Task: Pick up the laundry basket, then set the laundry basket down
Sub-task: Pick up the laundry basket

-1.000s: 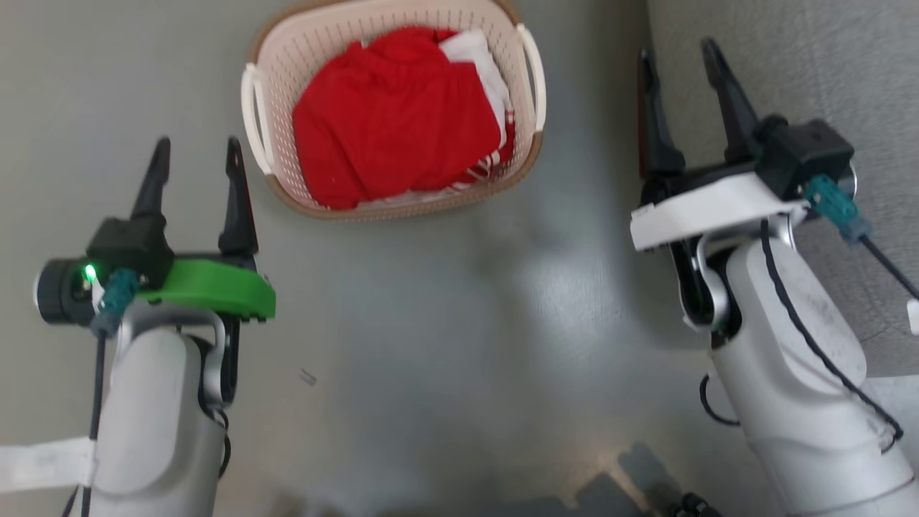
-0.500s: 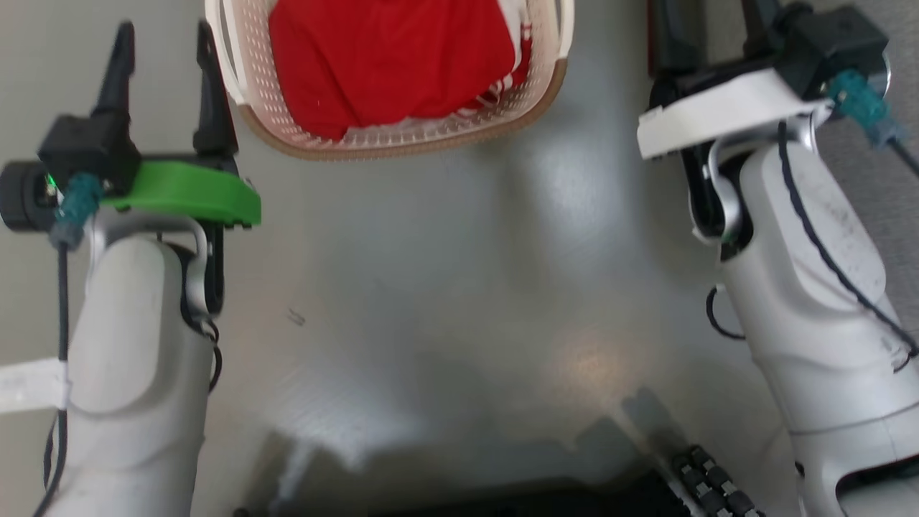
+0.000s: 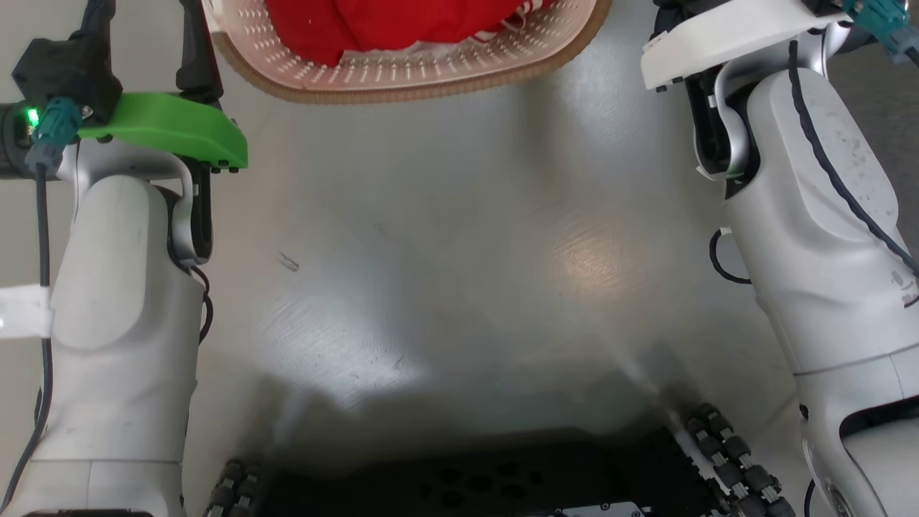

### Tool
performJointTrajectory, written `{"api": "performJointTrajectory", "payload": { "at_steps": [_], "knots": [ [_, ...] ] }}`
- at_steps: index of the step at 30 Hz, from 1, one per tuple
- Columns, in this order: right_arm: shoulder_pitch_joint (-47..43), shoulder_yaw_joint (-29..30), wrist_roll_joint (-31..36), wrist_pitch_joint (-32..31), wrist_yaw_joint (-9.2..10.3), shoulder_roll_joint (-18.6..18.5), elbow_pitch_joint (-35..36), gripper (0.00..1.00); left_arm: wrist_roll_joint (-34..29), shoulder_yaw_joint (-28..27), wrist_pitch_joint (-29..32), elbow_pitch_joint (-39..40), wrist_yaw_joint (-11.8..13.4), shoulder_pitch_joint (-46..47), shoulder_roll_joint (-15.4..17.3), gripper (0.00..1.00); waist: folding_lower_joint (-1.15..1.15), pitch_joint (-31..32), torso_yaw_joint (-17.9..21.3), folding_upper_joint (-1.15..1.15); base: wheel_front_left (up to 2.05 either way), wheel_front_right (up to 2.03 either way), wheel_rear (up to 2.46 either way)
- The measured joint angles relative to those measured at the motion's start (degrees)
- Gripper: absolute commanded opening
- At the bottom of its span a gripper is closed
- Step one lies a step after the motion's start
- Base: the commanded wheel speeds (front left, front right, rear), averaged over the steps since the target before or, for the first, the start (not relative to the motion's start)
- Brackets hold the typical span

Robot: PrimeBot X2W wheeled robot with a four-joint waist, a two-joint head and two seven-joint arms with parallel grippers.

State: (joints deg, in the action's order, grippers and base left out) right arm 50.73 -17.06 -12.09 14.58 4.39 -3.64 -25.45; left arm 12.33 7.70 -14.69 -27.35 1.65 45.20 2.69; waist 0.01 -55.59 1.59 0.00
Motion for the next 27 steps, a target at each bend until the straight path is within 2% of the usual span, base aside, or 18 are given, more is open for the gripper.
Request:
{"api": "performJointTrajectory", "payload": {
  "at_steps": [9,27],
  "knots": [
    [3.77,-0.96,-1.33,0.0,0.1,-0.11,-6.68,1.0,0.1,0.99,0.05,-6.23,-0.73,4.27,-0.45,1.0,0.0,-2.79,-1.06,0.0,0.0,0.0,0.0],
    [9.25,-3.97,-6.42,-0.08,0.34,-0.21,-20.08,1.0,0.11,3.59,3.14,-17.47,-1.72,11.26,-1.35,1.0,0.0,-4.33,-2.49,0.0,0.0,0.0,0.0]
  ]
}}
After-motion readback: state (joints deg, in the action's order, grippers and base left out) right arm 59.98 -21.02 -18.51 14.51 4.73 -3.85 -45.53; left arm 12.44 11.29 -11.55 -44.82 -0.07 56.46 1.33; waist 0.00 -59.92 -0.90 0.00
